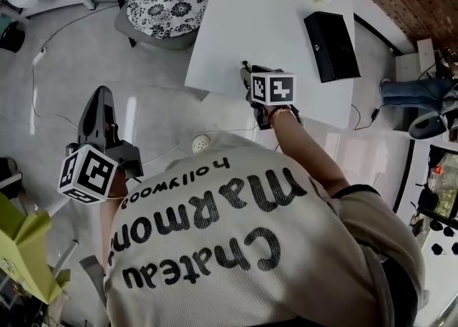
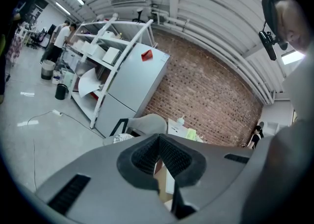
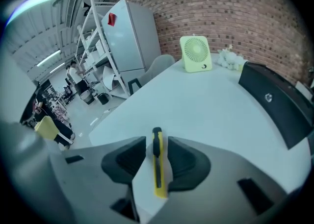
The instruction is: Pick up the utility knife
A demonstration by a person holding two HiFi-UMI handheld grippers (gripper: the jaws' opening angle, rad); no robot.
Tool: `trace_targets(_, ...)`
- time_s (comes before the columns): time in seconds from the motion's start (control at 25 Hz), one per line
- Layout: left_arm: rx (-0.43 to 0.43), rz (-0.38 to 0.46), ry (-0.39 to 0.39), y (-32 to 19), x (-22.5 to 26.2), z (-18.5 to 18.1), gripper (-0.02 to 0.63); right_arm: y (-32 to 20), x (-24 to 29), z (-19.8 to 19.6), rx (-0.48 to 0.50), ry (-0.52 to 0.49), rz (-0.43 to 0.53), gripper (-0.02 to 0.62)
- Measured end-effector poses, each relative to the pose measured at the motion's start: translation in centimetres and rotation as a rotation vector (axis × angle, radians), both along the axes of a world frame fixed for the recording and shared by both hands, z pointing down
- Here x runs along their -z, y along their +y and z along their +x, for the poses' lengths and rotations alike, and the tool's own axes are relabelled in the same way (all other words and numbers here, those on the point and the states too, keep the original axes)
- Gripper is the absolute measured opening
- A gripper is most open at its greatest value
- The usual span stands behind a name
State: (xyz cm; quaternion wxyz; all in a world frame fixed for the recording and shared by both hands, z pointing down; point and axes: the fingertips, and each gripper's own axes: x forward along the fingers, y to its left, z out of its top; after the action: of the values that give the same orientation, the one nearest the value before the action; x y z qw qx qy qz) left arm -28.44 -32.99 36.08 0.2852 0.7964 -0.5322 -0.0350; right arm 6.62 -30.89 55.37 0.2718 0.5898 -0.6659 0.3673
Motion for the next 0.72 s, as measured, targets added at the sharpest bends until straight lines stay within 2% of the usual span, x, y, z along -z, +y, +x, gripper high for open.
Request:
trace_targets(0.12,0.009,-0.001,-0.003,-0.03,0.16,-0.24,0.002,0.04,-0.24,-0.11,0.021,0.016,-0.016,0.144)
trace_targets(0.36,0.019,0.000,-0.004,0.01,0.14,-0.46,0.002,0.22,-0.42,-0.67,0.138,0.106,-0.058,0.145)
trace_targets(0.72,0.013,-0.003,-0.003,0.20,-0.03,0.32,0.002,0.01,-0.64,-0.62,0.167,0.107,-0.085,0.143)
